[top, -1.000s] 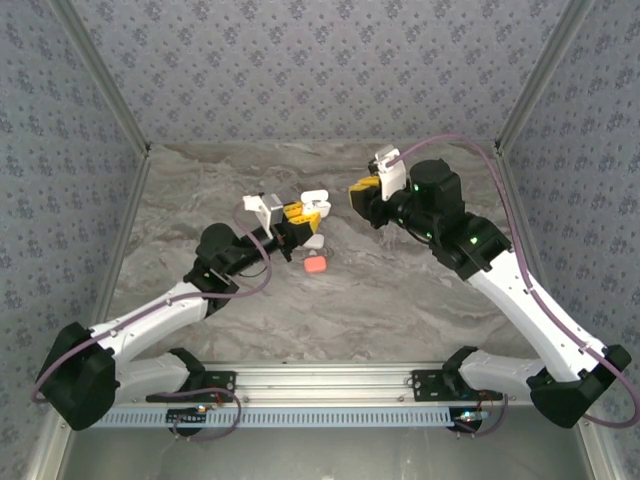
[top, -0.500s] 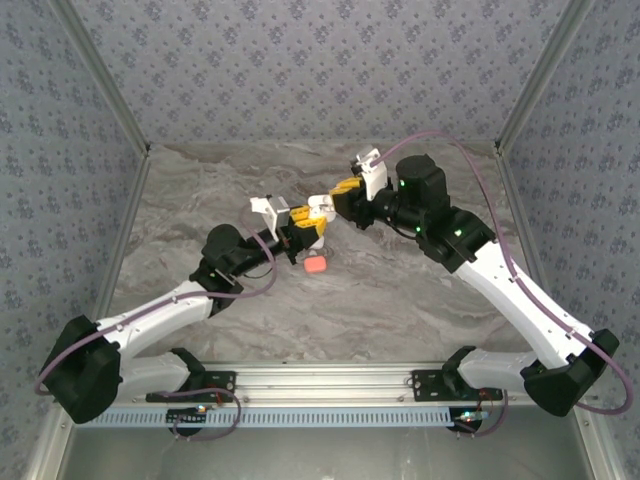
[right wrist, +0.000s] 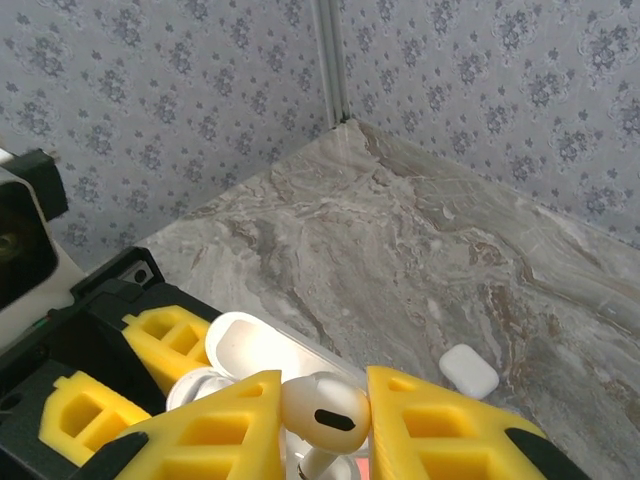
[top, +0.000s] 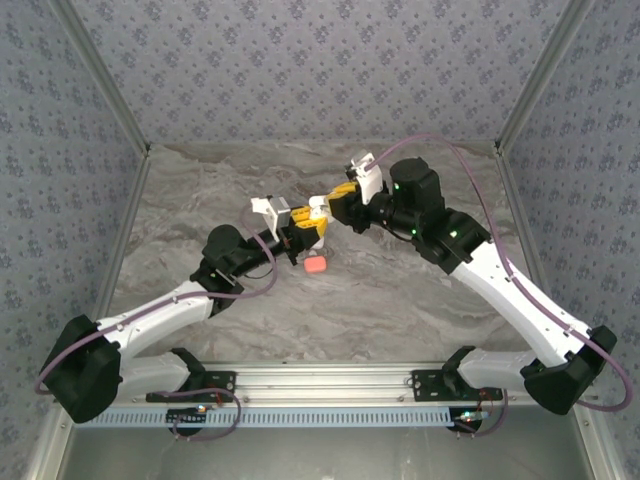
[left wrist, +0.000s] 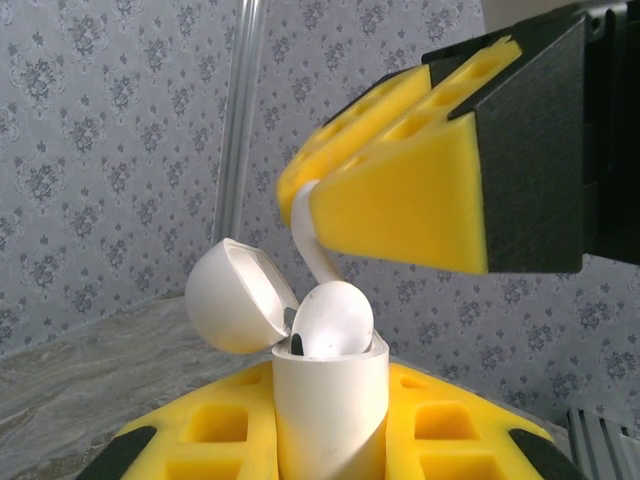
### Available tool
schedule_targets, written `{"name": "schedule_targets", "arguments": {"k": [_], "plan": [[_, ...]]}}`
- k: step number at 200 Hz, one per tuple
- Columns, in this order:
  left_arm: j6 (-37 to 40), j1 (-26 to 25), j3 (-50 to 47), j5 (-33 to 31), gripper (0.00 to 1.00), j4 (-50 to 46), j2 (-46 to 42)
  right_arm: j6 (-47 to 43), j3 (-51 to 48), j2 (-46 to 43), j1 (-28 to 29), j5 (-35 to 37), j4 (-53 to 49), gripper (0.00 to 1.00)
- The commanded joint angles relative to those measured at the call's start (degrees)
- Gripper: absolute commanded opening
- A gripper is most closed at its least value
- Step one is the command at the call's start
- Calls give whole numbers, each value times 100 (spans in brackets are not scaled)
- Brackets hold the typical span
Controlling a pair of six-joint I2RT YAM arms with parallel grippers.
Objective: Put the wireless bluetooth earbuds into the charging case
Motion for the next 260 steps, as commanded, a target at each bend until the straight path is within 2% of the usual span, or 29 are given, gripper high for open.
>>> {"name": "schedule_targets", "arguments": {"k": [1,41,120,151,210,237,260], "plan": [[-34,-50,223,6,0,362,-4,29,-83,36,57,125,-87,25],[-41,-59,230,-7,0,367,6,2,-133,21,97,310,-207,25],[45,-67,231,-152,0,416,50,368,-119,3,170,145,-431,28],[39,-67,231,-161,0,437,99,531,-132,12,178,42,-428,33],[2,-67,222,-161,0,535,163,749,119,3,93,-254,-459,52],[-25,-67,211,-152,0,593,157,801,288,-27,-66,-238,-590,59],[-34,-67,205,-144,0,617,158,978,320,-91,-285,-546,-484,63]]}}
